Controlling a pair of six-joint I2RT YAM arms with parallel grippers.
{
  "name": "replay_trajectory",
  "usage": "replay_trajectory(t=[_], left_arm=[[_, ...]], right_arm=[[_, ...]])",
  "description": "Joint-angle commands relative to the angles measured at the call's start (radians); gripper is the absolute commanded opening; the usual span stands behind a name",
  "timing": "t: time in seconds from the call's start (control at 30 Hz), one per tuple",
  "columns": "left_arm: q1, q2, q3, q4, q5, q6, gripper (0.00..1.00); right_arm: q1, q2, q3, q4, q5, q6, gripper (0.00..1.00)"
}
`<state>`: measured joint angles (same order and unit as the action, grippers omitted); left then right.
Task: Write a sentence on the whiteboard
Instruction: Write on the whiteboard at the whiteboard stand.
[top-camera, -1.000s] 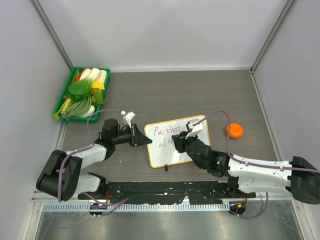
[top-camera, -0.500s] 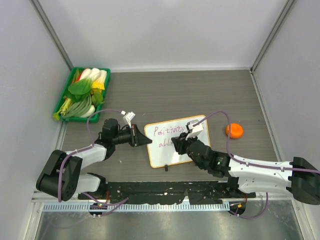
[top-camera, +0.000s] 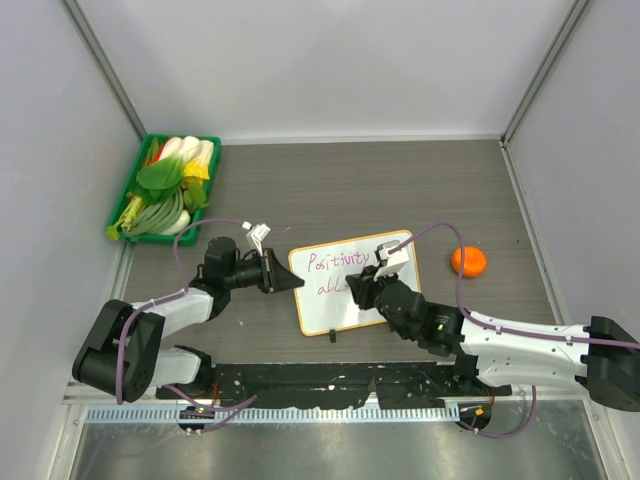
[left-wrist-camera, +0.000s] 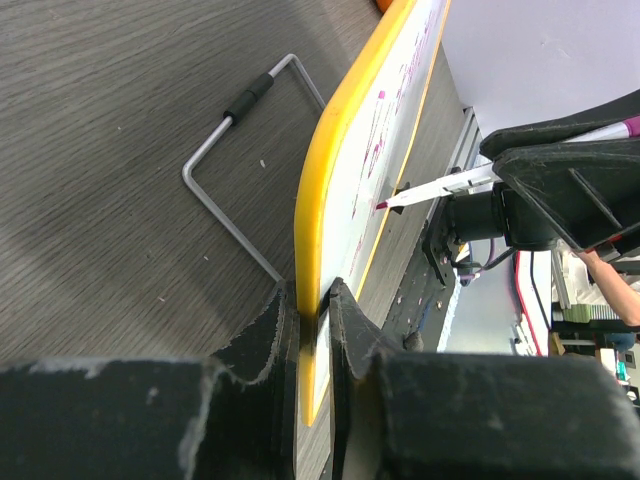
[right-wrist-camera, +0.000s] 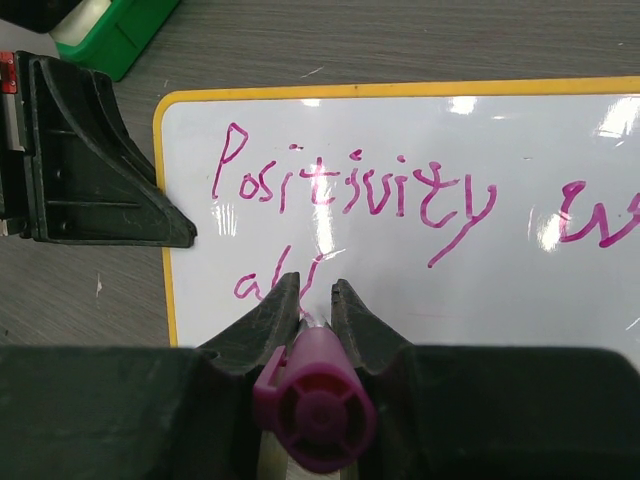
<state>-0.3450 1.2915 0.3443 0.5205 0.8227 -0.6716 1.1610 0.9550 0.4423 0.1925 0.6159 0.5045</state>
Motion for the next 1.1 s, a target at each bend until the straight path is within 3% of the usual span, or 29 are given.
replay_trajectory(t=[0.0, 0.3, 1.07], left_arm=[[0.000, 0.009, -0.002, -0.068, -0.100, 0.072, 0.00], [0.000, 0.006, -0.002, -0.071, -0.103, 0.073, 0.00], [-0.002, -0.008, -0.005, -0.077, -0.109, 0.076, 0.04]], right_arm=[[-0.003, -0.033, 0.022, 0.005, 0.058, -0.024, 0.01], [-0.009, -0.185, 0.007, 0.032, 0.062, -0.041, 0.01], [-0.024, -0.225, -0.008, -0.047, 0.033, 0.012, 0.01]])
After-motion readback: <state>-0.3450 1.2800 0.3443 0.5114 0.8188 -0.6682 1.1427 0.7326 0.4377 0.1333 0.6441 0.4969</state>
